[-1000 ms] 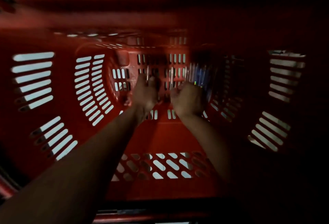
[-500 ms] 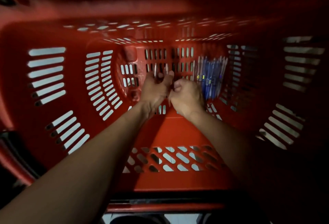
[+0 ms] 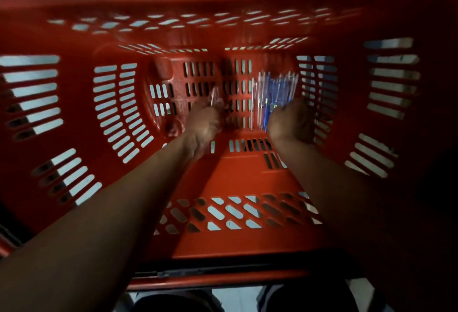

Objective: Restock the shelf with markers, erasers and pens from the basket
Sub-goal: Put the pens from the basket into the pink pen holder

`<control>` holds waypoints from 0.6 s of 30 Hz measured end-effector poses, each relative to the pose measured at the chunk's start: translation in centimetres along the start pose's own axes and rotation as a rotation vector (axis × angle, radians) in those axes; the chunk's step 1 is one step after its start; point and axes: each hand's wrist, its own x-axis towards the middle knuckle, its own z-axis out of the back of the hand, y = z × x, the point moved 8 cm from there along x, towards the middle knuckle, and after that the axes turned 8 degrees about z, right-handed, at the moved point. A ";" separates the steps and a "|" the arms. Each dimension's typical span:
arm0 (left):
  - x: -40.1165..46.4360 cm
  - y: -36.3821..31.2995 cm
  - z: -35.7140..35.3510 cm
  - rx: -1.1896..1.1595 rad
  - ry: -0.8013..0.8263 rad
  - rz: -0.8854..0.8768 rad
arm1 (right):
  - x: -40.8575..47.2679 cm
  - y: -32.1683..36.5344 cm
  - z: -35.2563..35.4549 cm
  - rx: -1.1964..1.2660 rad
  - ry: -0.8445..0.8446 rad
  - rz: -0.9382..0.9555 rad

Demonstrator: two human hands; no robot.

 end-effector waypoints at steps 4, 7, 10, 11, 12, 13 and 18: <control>-0.1 0.3 -0.3 -0.017 0.003 0.007 | 0.4 0.0 -1.3 0.000 0.136 -0.039; -0.8 -0.1 -0.5 -0.016 0.026 -0.011 | 0.2 0.4 -0.5 -0.026 0.067 -0.026; -2.0 -1.0 -1.2 -0.055 0.083 -0.040 | -0.4 0.9 0.3 -0.044 0.005 0.052; -2.3 -1.2 -1.5 -0.069 0.090 -0.046 | -0.6 0.9 0.4 -0.058 -0.001 0.076; -2.5 -1.4 -1.7 -0.075 0.087 -0.050 | -0.8 0.9 0.6 -0.080 -0.003 0.087; -2.5 -1.5 -1.8 -0.075 0.076 -0.051 | -1.0 0.8 0.7 -0.106 -0.004 0.086; -2.0 -1.2 -2.4 -0.001 0.050 -0.059 | -0.4 0.6 0.1 -0.095 0.029 0.050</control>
